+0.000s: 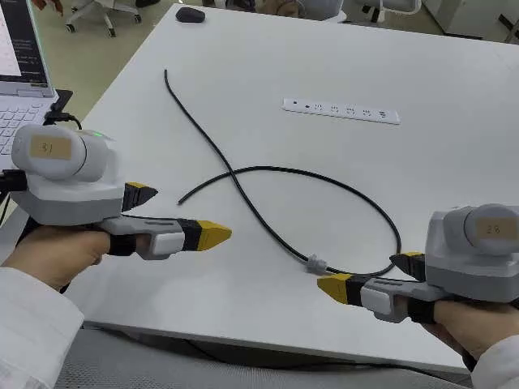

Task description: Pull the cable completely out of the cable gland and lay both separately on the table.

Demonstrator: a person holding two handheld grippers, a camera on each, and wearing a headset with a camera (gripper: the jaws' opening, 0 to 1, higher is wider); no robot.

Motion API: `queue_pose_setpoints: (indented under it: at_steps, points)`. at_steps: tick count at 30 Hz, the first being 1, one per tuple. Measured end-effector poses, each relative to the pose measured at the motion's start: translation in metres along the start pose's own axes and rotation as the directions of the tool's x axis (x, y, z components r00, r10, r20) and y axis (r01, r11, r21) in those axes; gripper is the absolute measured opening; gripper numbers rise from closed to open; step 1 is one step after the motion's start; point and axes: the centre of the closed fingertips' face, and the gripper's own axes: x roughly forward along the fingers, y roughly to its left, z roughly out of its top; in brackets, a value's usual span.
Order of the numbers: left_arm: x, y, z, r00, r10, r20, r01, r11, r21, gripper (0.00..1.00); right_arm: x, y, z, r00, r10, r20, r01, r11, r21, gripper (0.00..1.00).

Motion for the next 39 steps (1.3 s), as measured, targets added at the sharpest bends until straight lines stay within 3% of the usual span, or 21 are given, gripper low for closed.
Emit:
queue_pose_setpoints:
  at_steps: [39]
  points:
    - [-0.0015,0.0022,0.0013,1.0,0.004,0.006,-0.004,1.0,-0.01,0.87,0.0003,0.0005,-0.0008,1.0,0.002,-0.004,-0.002,1.0,0.004,0.8]
